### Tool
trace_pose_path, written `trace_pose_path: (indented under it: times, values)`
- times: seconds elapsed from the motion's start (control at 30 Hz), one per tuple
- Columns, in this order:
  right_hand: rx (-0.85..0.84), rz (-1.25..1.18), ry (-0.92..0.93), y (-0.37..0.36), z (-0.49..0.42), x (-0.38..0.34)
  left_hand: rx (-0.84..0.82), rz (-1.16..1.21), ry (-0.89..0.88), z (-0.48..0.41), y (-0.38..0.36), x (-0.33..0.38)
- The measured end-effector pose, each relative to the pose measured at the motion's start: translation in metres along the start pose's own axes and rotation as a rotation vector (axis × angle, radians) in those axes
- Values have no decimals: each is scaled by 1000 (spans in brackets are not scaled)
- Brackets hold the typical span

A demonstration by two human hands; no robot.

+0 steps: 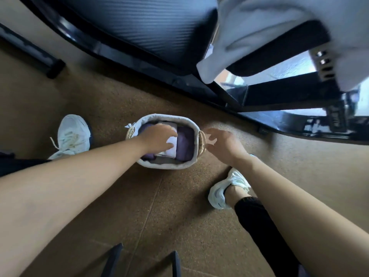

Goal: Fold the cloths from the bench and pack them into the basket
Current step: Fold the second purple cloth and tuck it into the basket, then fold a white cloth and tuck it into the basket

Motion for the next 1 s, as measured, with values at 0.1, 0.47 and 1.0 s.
trace_pose_path:
  times: [0.1,0.47,1.0]
  values:
    - [150,-51,53,42,28,-31,30,-17,-10,35,50,16]
    - [1165,-238,231,233,175,-81,648,635,-142,80,238,116]
    - [996,-427,-31,321,168,-20,867,411,-384,61,313,209]
Point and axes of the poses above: each hand's wrist, its own z-axis away from the middle knuckle, its own y-axis out of the back of the hand, x = y × z, the point moved 7 cm from there along -z, towards the middle knuckle, and after that the axes turned 2 degrees about -z, right-handed, at the moved point
